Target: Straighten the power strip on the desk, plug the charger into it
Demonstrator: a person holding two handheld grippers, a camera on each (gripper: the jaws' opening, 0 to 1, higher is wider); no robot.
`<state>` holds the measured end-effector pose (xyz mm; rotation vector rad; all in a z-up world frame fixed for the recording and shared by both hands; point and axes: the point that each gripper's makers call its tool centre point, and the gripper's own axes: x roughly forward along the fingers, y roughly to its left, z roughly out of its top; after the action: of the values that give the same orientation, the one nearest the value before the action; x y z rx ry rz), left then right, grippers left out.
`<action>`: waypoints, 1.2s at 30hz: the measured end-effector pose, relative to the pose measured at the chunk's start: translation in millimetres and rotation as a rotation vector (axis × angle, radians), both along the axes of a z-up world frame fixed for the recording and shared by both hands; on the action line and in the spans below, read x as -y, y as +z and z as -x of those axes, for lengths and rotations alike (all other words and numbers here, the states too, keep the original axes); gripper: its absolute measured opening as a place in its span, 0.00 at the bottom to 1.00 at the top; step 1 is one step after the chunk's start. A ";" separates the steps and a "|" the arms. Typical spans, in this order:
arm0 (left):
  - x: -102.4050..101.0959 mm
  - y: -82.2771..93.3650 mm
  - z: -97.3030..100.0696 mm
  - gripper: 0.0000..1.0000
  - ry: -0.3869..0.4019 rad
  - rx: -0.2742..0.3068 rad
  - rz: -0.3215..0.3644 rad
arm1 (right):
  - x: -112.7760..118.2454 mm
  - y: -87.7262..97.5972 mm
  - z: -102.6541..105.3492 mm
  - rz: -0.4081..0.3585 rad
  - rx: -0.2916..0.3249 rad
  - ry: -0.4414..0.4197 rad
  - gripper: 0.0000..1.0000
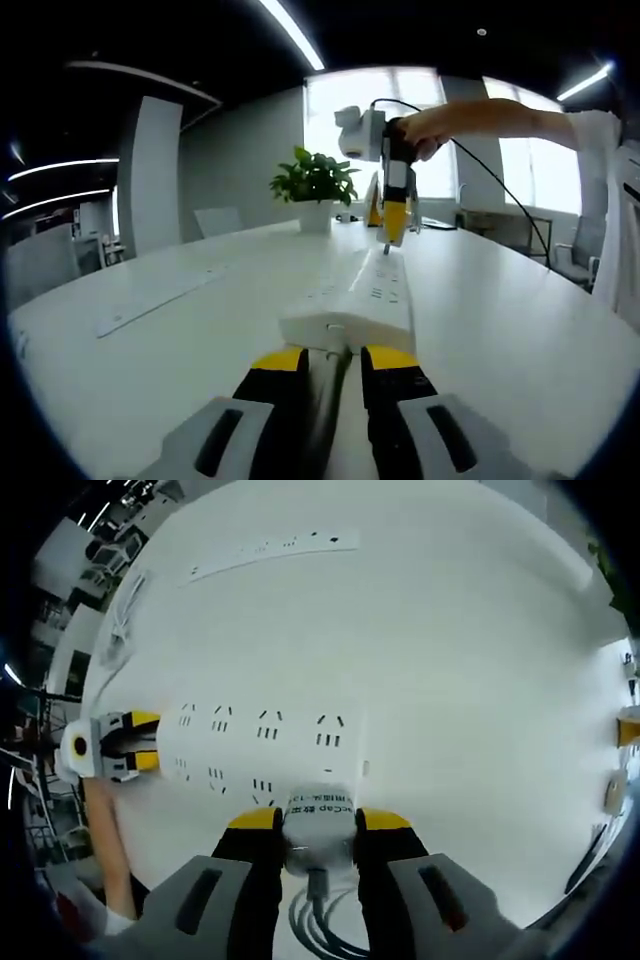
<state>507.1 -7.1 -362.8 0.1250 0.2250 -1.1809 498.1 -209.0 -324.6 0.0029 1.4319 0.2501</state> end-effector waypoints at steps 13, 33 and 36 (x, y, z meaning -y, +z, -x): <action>0.6 0.3 0.1 0.24 0.007 0.005 -0.002 | -2.2 -2.6 3.1 -0.030 0.039 -0.027 0.27; 0.8 0.2 -1.4 0.24 0.011 0.010 -0.003 | -1.3 -5.3 -3.9 -0.026 0.075 -0.041 0.28; 0.7 0.3 -1.4 0.24 0.011 0.010 -0.003 | -1.5 -6.6 -7.2 -0.022 0.092 -0.048 0.28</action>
<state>508.5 -7.8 -362.5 0.1321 0.2181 -1.1687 505.3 -207.5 -331.1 0.0435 1.3356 0.2237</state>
